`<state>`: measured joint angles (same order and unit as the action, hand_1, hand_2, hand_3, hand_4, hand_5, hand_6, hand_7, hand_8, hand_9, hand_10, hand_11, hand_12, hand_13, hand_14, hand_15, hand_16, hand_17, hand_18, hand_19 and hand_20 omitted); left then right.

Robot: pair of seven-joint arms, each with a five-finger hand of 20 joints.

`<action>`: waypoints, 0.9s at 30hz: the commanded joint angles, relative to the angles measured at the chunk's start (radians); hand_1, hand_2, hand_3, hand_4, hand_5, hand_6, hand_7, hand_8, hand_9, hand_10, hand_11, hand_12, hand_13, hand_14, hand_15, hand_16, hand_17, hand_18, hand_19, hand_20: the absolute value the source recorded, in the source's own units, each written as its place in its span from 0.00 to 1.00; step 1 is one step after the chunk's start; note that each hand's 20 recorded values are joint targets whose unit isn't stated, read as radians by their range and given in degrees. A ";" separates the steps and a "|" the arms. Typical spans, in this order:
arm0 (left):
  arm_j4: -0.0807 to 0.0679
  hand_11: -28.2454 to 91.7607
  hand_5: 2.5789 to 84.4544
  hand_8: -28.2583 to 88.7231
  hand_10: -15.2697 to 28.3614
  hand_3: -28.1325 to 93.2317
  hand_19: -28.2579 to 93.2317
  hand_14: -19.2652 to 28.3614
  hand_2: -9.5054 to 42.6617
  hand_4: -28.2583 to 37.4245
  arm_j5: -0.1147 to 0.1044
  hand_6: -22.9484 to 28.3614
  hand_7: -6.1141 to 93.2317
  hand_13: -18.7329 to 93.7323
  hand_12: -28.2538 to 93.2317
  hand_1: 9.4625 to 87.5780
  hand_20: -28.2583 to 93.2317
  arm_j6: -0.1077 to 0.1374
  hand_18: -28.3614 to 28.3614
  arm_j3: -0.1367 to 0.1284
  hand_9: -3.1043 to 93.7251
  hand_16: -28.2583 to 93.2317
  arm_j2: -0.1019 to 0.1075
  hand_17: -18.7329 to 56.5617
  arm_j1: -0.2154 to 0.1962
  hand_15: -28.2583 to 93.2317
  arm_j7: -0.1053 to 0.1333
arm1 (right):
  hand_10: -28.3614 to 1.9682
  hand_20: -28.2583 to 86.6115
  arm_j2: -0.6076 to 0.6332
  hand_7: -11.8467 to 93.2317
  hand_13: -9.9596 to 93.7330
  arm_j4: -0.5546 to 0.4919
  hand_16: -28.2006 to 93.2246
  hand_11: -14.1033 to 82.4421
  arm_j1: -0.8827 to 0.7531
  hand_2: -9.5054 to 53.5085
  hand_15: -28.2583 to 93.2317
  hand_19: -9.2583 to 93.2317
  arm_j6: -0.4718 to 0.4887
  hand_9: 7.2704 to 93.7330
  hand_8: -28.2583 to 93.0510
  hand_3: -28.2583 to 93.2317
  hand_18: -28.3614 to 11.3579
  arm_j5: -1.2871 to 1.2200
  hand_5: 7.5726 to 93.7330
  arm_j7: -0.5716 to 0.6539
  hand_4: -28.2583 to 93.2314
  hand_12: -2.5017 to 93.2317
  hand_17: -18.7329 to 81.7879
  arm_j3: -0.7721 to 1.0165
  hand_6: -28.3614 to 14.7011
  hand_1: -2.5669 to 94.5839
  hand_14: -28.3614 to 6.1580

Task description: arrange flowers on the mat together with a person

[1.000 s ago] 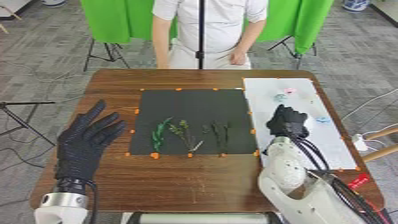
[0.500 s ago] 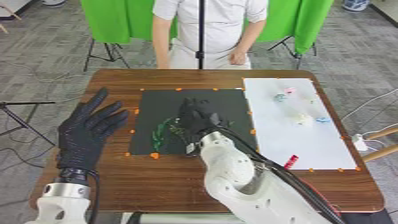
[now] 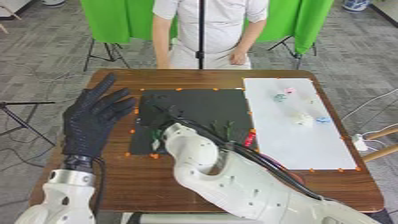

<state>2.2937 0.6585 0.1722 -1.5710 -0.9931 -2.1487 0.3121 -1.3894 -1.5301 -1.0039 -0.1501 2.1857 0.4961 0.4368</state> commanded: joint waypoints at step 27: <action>0.006 0.44 0.41 0.18 0.88 0.84 0.95 1.00 0.43 0.00 -0.007 0.67 0.13 0.46 0.31 0.13 0.00 0.019 1.00 0.001 0.43 0.14 -0.002 0.30 -0.022 0.62 -0.012 | 0.59 0.34 -0.036 0.25 0.78 -0.020 0.36 0.44 -0.033 0.00 0.60 0.67 0.247 0.85 0.12 0.88 0.33 0.057 0.66 -0.018 0.00 0.20 0.33 0.064 0.73 0.42 0.57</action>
<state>2.2935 0.6569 0.1756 -1.5665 -0.9844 -2.1399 0.3096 -1.4143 -1.5234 -1.0351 0.1063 2.2394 0.4813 0.4948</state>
